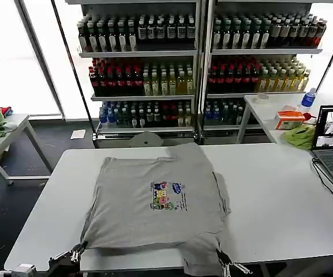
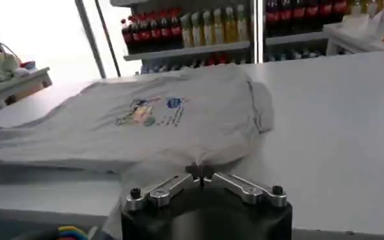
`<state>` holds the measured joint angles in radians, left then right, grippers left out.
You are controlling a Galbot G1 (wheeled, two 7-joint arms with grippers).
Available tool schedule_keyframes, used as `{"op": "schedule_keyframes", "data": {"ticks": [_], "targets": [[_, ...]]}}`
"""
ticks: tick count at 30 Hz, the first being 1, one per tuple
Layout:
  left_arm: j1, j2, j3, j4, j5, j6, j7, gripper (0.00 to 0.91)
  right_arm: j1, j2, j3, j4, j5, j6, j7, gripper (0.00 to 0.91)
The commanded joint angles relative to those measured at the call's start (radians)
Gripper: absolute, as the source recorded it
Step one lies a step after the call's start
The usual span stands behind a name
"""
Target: Fold and organize the clothes.
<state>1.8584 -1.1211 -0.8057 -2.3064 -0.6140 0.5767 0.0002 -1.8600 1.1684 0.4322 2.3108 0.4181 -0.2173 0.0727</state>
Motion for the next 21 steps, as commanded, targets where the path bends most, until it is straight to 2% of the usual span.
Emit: {"op": "schedule_keyframes", "data": {"ticks": [1, 12, 21], "targets": [[-0.169, 0.081, 0.016, 0.032, 0.001, 0.004, 0.014, 0.010, 0.167, 0.018, 0.005, -0.016, 0.055, 0.001, -0.007, 0.000], [-0.434, 0.218, 0.160, 0.223, -0.129, 0.005, 0.002, 0.010, 0.393, 0.034, -0.006, -0.114, 0.067, -0.048, 0.032, 0.000], [-0.626, 0.242, 0.276, 0.391, -0.186, 0.004, -0.011, 0.010, 0.627, 0.050, -0.090, -0.272, 0.068, -0.103, 0.066, 0.000]]}}
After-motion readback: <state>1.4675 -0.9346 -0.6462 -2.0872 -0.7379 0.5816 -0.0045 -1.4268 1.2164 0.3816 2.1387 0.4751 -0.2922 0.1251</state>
